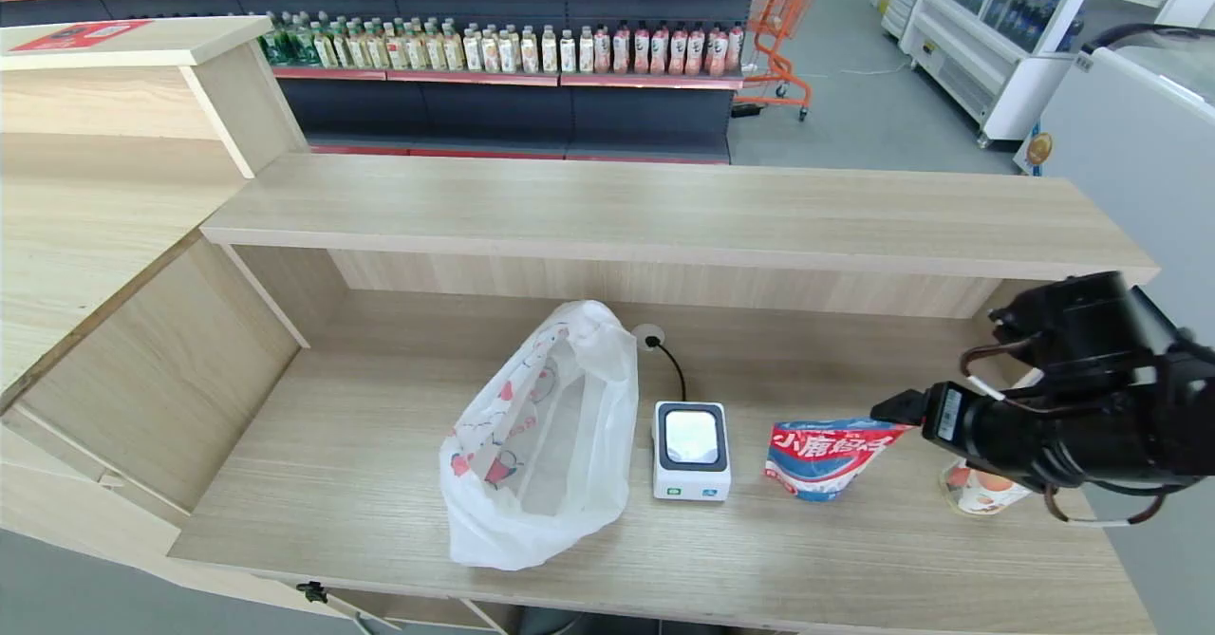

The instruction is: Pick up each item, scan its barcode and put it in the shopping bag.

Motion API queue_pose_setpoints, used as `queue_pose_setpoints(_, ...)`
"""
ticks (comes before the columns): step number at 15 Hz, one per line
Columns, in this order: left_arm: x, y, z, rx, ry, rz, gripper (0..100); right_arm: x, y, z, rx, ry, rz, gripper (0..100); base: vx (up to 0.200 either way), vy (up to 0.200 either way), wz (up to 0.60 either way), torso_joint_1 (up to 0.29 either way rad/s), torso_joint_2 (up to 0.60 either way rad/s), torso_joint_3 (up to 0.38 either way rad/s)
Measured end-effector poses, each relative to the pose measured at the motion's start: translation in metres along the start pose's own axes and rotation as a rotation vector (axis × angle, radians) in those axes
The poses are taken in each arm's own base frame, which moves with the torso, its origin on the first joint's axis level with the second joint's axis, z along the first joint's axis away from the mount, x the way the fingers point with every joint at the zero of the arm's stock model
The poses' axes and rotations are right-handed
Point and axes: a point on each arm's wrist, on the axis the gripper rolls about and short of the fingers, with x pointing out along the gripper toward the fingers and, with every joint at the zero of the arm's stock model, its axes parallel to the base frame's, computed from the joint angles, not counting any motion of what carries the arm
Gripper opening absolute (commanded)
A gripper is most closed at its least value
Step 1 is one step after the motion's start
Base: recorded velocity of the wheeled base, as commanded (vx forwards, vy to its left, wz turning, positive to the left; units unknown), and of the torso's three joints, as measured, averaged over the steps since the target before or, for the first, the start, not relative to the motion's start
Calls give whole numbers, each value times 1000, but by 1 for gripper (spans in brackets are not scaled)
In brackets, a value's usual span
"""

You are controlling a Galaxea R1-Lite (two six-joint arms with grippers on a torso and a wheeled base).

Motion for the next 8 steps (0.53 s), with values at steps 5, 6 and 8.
queue_pose_setpoints(5,0,0,0,0,0,0,100,53,39,-14,57,41,22,100,0,0,0,0,0,0)
queue_pose_setpoints(6,0,0,0,0,0,0,100,58,45,-15,51,11,32,100,0,0,0,0,0,0)
queue_pose_setpoints(8,0,0,0,0,0,0,100,68,54,-19,36,-15,46,100,0,0,0,0,0,0)
